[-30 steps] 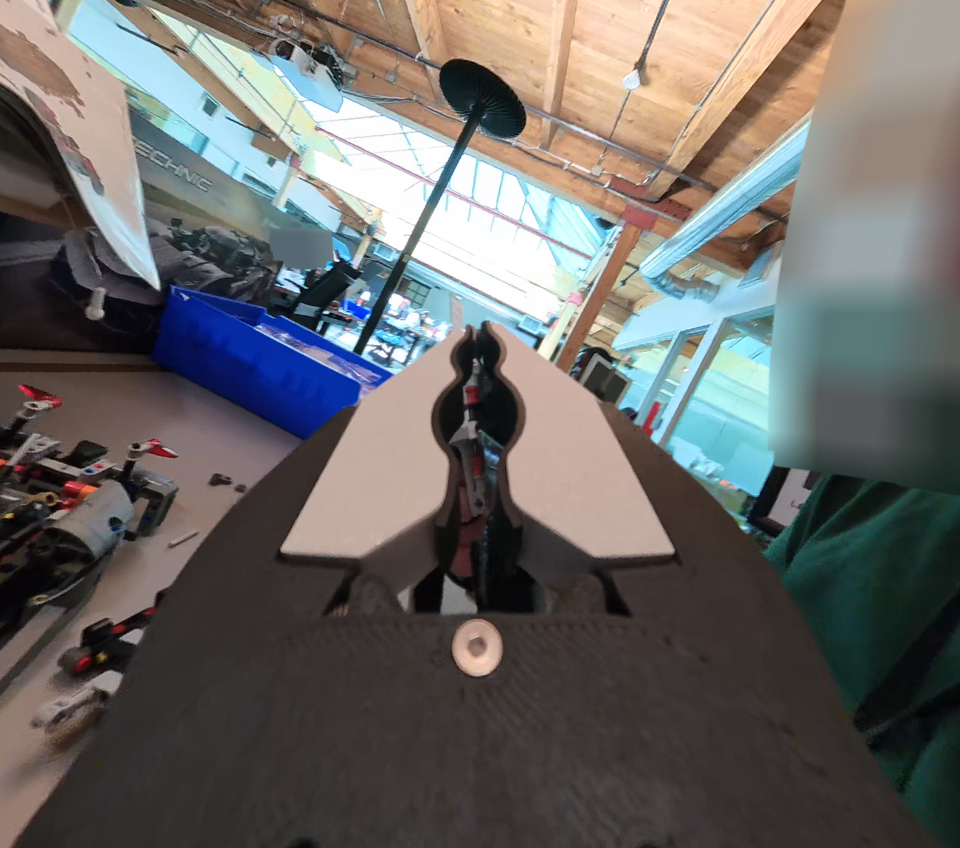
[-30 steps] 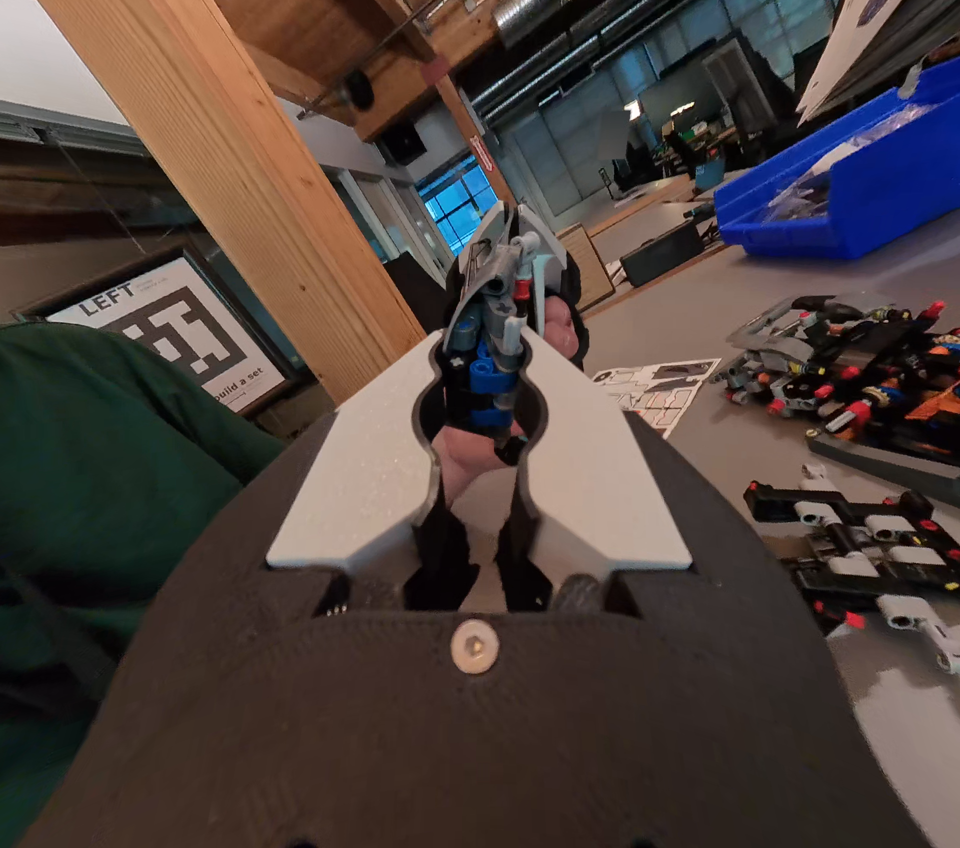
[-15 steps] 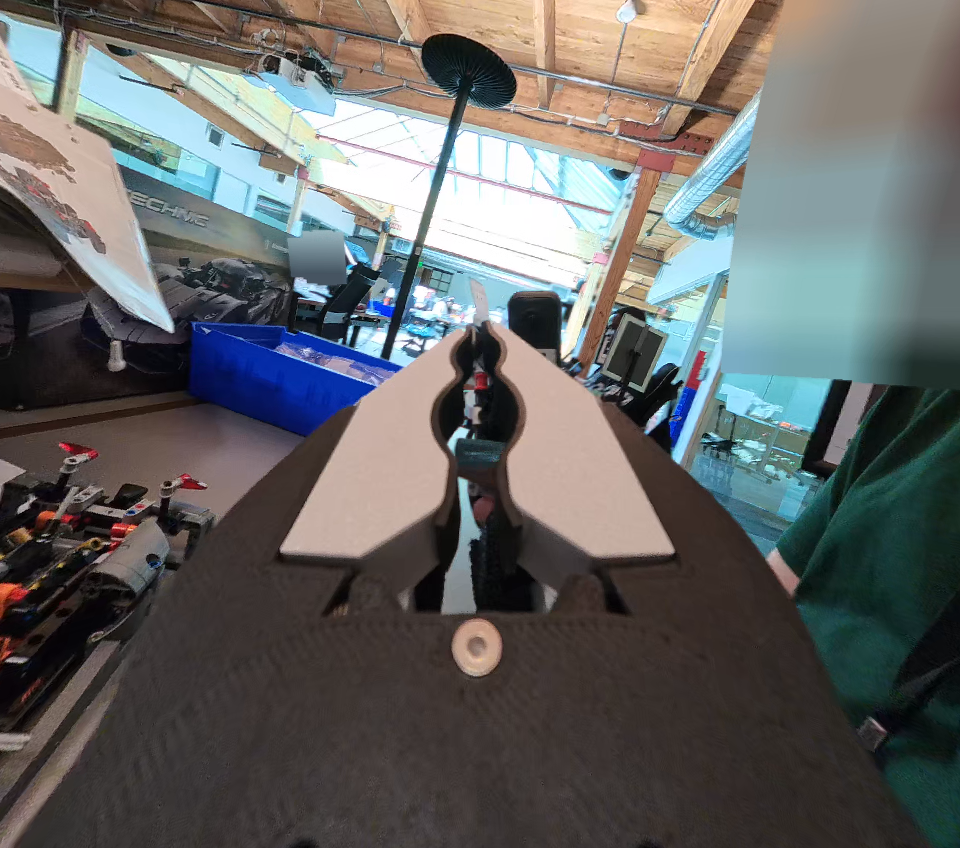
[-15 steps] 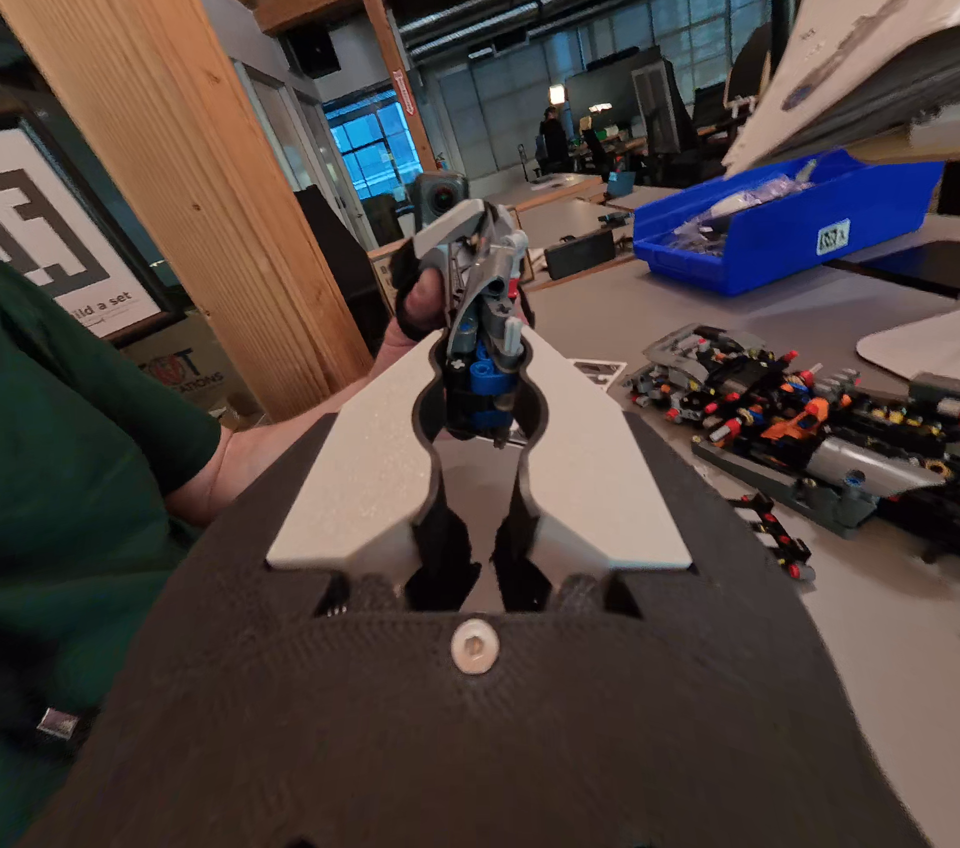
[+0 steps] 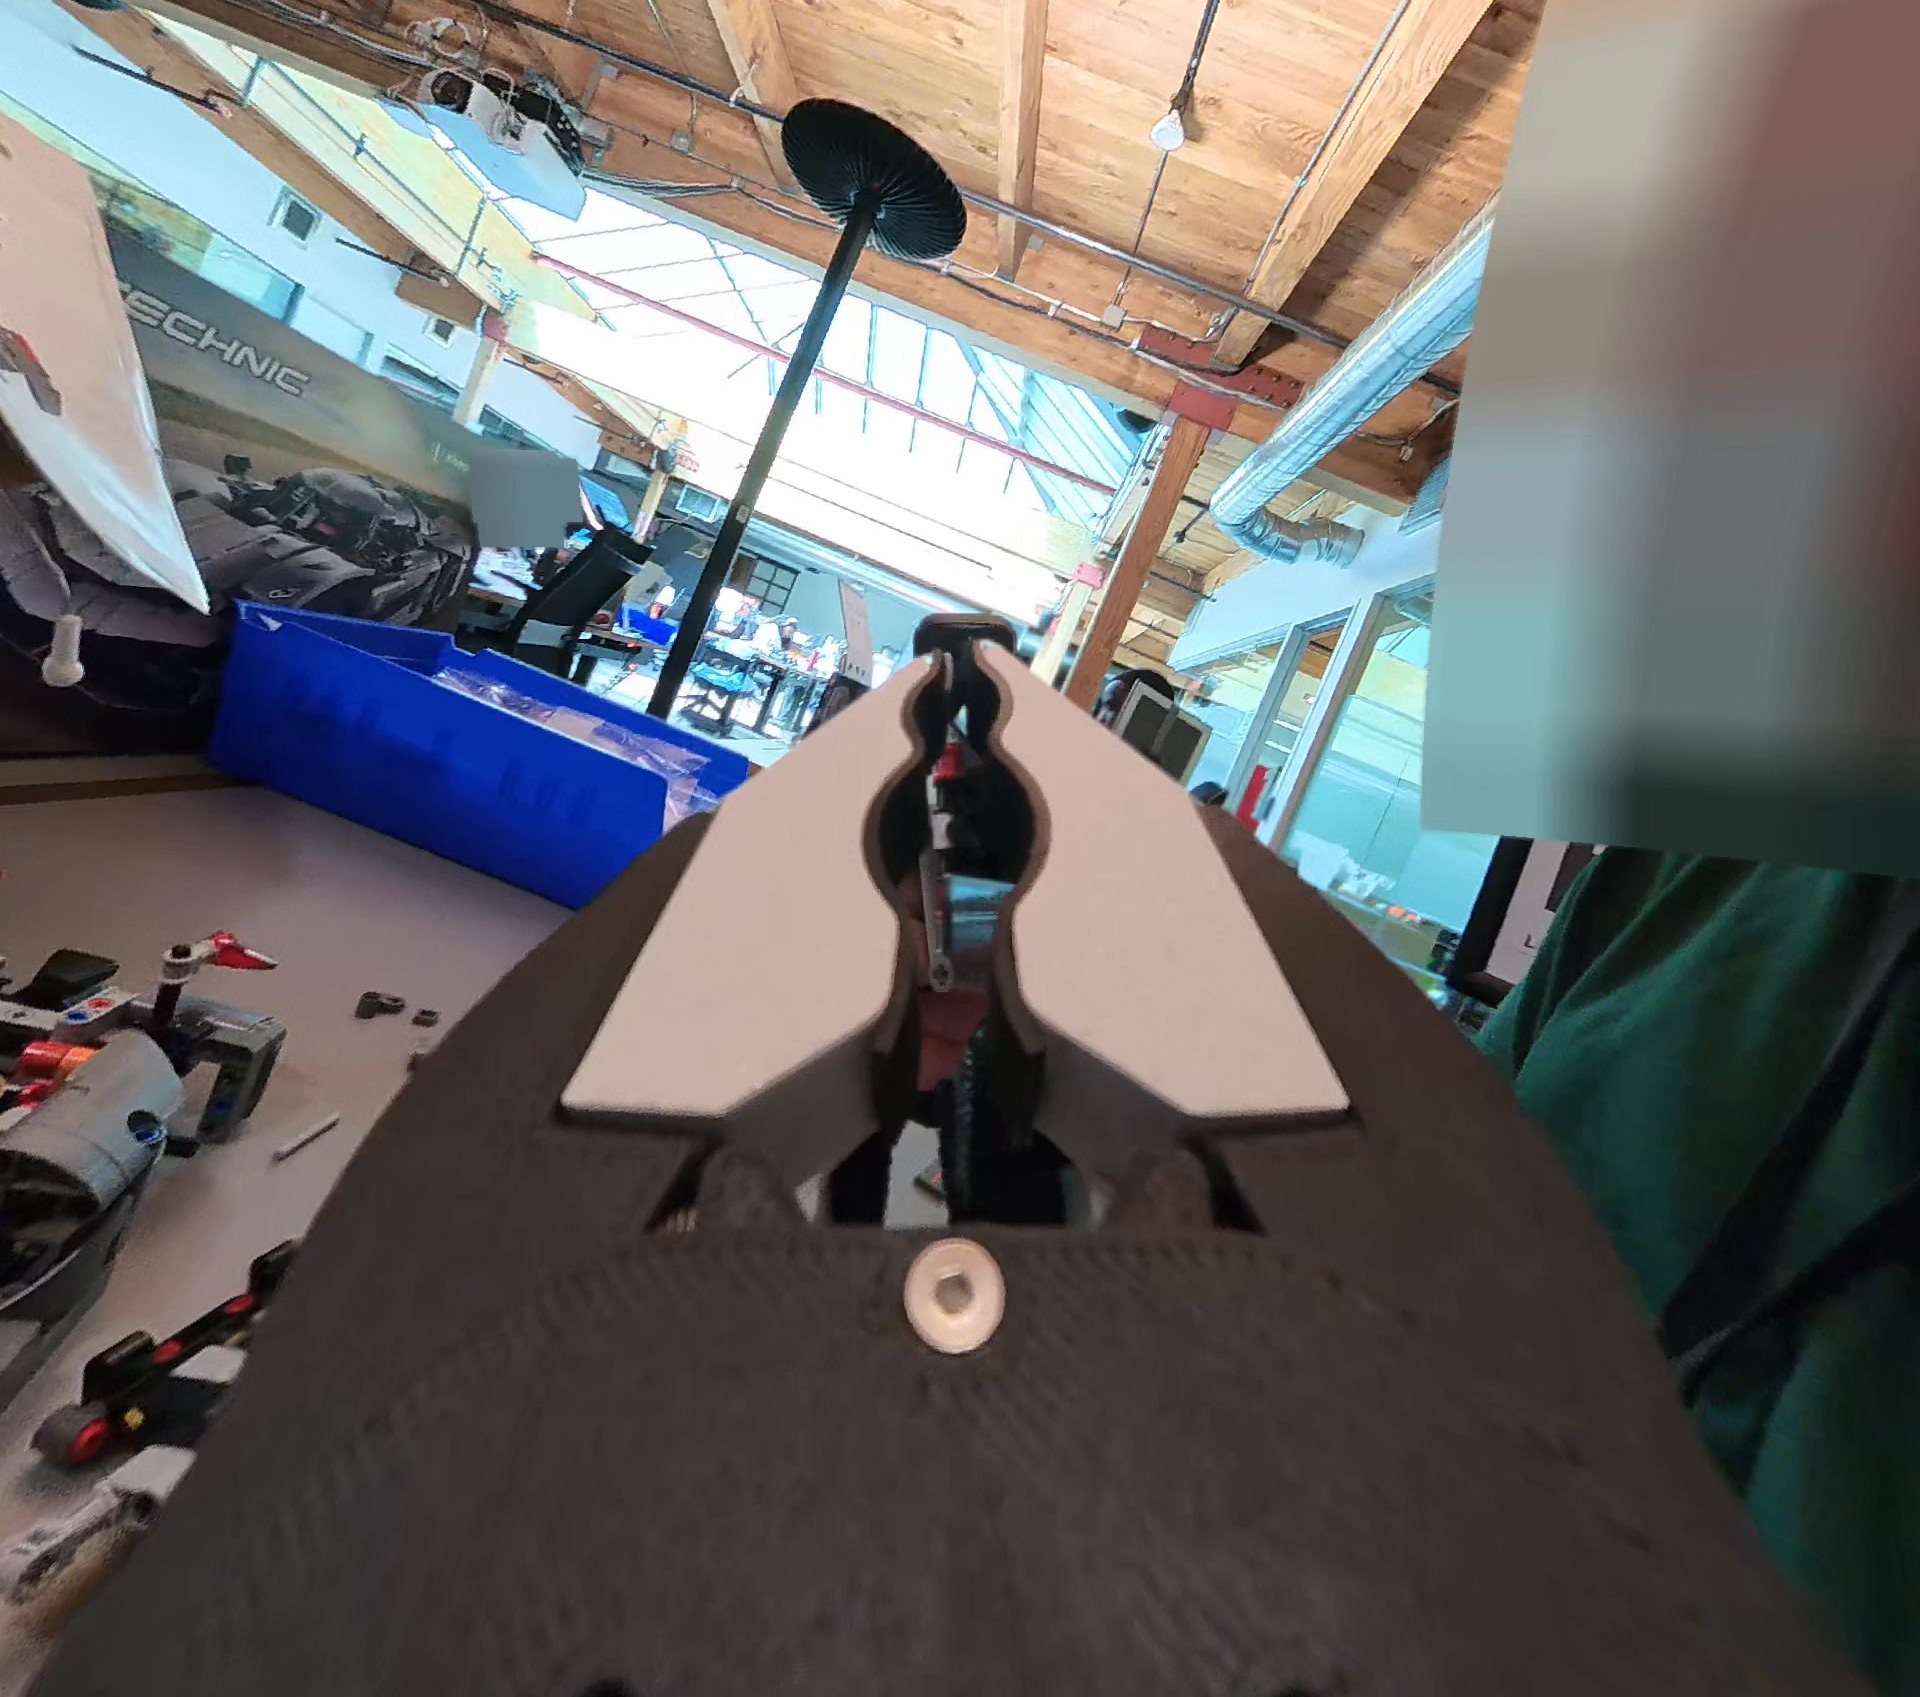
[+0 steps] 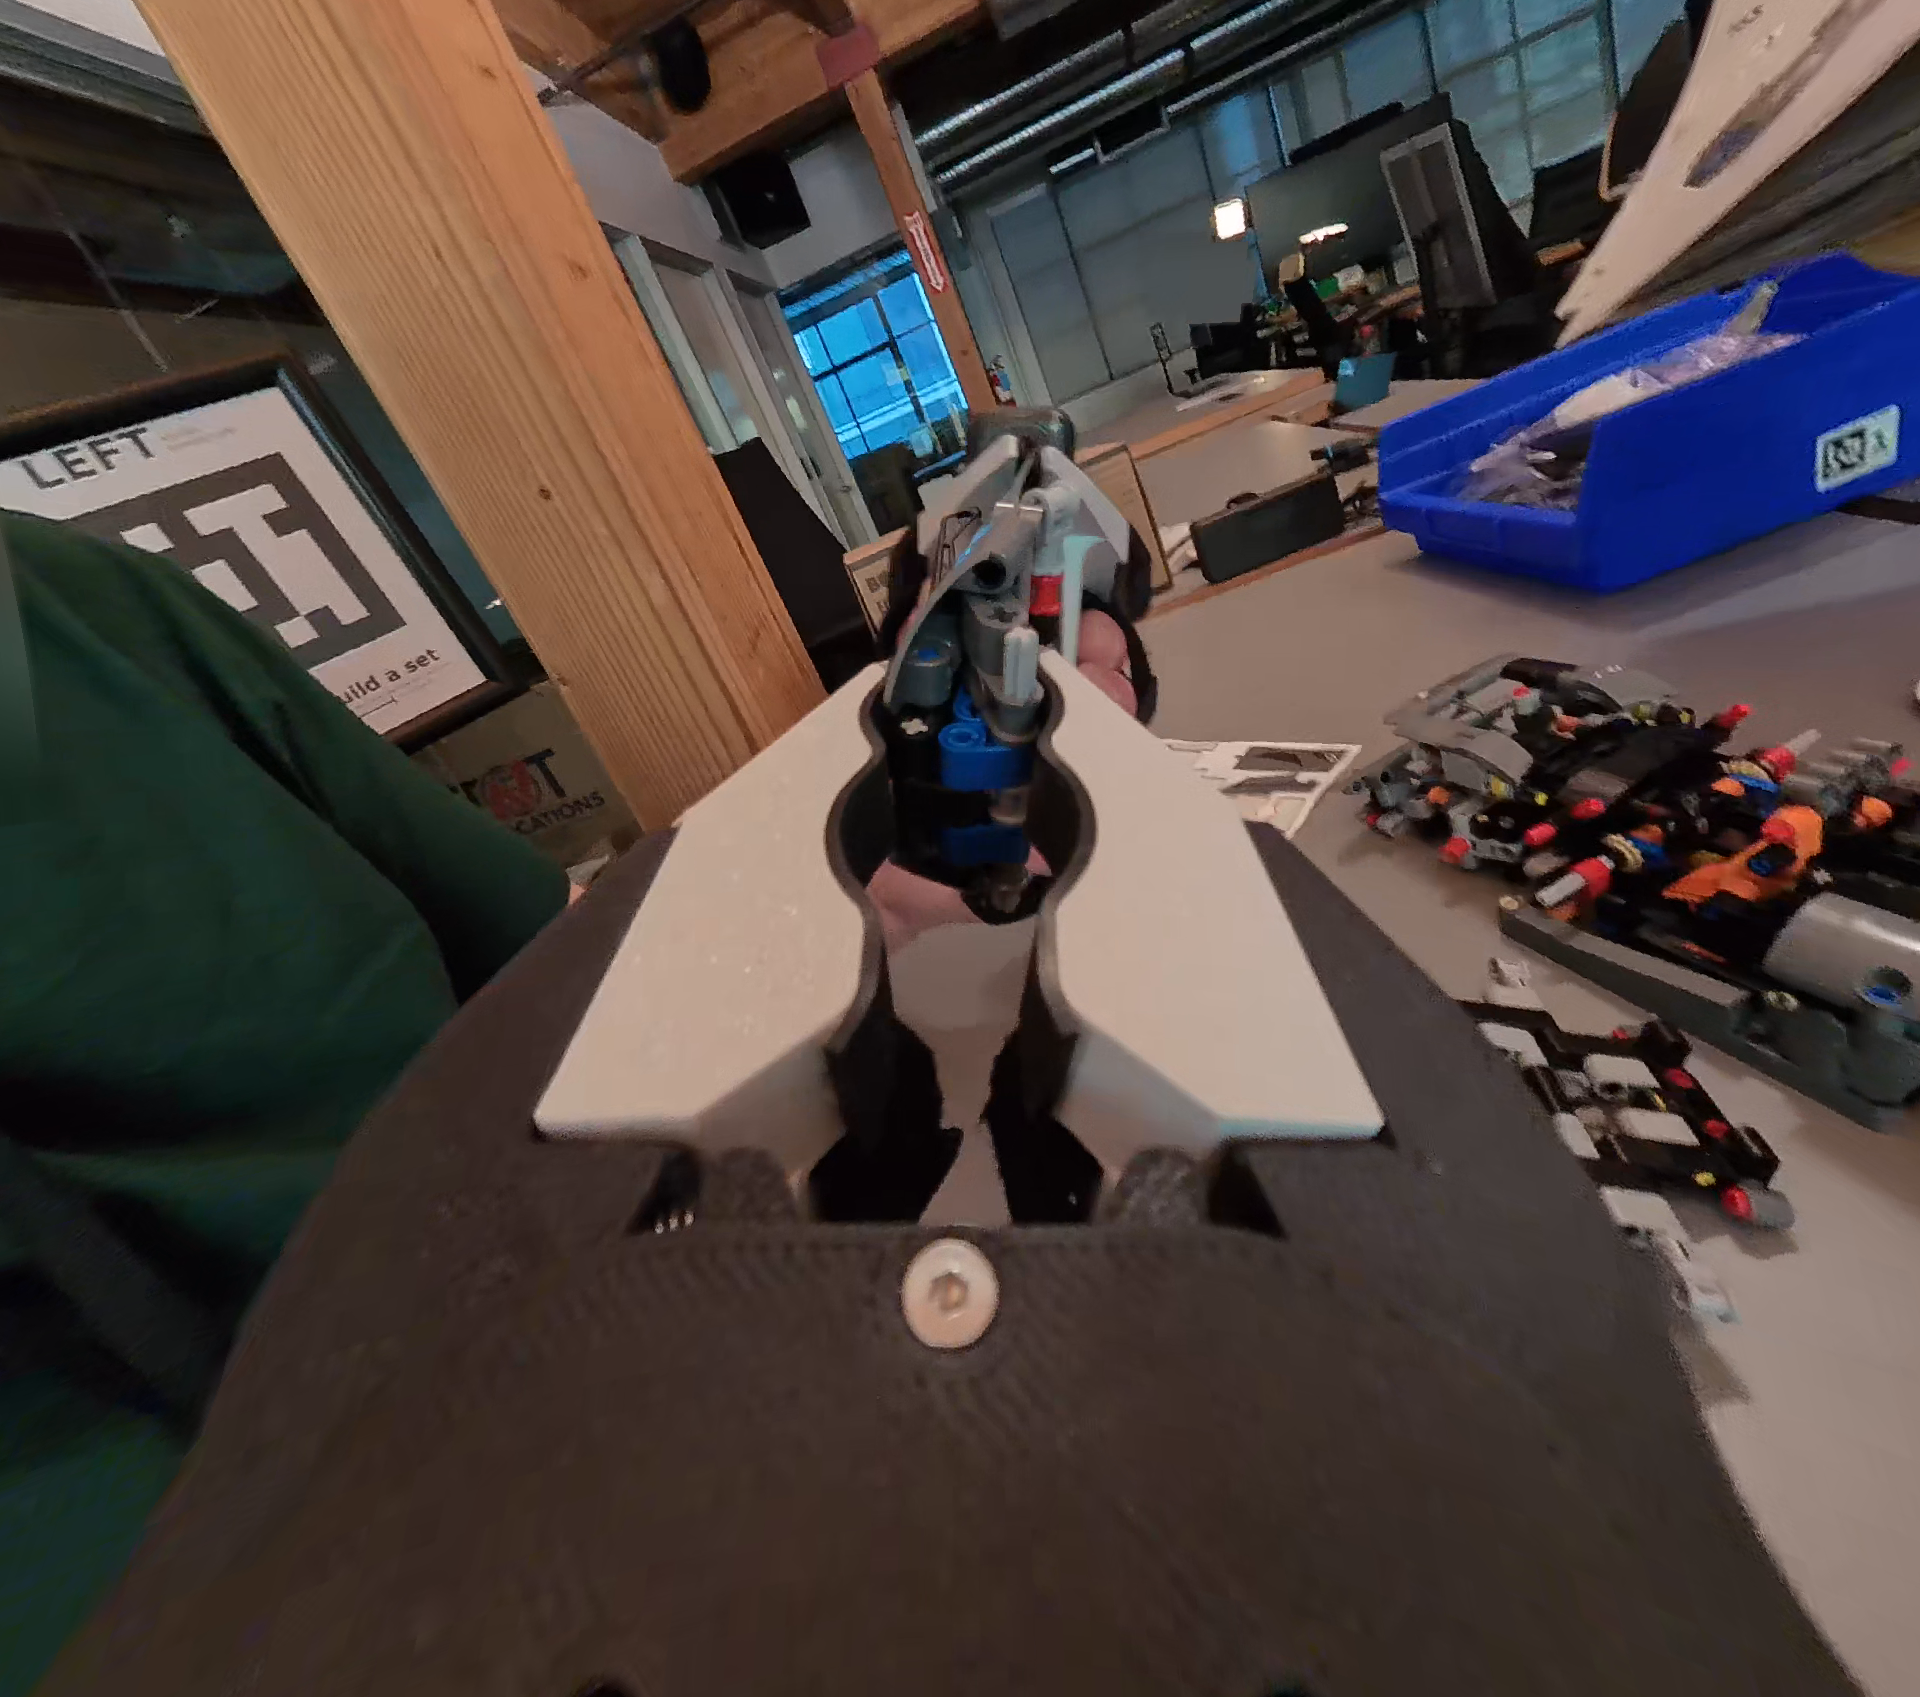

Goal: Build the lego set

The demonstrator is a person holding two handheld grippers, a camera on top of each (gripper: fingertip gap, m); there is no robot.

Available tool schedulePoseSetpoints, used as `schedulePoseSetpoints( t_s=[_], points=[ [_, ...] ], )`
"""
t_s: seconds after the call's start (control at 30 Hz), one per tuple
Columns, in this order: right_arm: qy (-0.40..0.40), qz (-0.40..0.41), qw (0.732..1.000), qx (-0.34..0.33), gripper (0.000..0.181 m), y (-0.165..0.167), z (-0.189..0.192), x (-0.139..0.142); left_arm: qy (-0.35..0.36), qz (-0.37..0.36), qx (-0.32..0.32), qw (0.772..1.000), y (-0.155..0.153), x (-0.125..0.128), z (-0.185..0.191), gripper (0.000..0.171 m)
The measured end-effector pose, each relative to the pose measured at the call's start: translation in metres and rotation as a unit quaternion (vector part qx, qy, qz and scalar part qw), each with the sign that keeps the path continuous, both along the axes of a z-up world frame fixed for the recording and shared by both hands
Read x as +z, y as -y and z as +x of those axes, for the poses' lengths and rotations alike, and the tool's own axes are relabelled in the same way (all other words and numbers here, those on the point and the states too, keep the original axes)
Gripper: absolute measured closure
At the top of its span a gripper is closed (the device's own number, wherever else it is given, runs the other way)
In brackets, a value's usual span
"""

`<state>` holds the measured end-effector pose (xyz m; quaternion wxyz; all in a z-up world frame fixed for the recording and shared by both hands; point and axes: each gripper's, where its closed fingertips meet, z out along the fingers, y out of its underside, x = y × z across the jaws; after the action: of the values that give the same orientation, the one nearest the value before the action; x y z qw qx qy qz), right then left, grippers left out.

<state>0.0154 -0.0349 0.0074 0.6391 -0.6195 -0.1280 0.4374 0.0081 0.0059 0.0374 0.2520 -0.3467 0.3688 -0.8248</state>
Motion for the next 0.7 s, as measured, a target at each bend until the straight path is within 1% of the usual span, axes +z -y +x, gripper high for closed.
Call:
schedulePoseSetpoints(
  t_s=[0.13, 0.2, 0.3, 0.4, 0.53, 0.57, 0.63, 0.7],
  points=[
    [0.017, -0.025, 0.999, -0.037, 0.163, -0.008, 0.010, -0.009, -0.015, 0.031, 0.031, 0.999, 0.002, 0.000, 0.001, 0.171],
    [0.022, -0.031, 0.998, -0.044, 0.163, -0.010, 0.012, -0.012, -0.022, 0.052, 0.049, 0.997, 0.002, 0.000, 0.003, 0.171],
    [0.023, -0.039, 0.998, -0.053, 0.162, -0.013, 0.015, -0.015, -0.031, 0.061, 0.059, 0.996, 0.001, -0.001, 0.005, 0.171],
    [0.057, -0.018, 0.997, -0.050, 0.163, -0.009, 0.007, -0.010, -0.025, 0.045, 0.049, 0.997, -0.002, -0.001, 0.003, 0.171],
    [0.076, 0.006, 0.997, -0.034, 0.163, -0.003, -0.005, 0.001, -0.006, 0.026, 0.034, 0.999, -0.005, 0.001, 0.000, 0.170],
    [0.080, 0.002, 0.996, -0.036, 0.163, -0.004, -0.006, 0.001, -0.001, 0.016, 0.028, 0.999, -0.007, 0.001, -0.001, 0.170],
    [0.095, -0.002, 0.994, -0.047, 0.163, -0.007, -0.005, 0.001, 0.010, 0.009, 0.021, 1.000, -0.007, 0.002, -0.003, 0.171],
    [0.139, -0.005, 0.987, -0.079, 0.163, -0.010, -0.001, -0.004, 0.026, 0.021, 0.014, 0.999, -0.004, 0.006, -0.008, 0.171]
  ],
)
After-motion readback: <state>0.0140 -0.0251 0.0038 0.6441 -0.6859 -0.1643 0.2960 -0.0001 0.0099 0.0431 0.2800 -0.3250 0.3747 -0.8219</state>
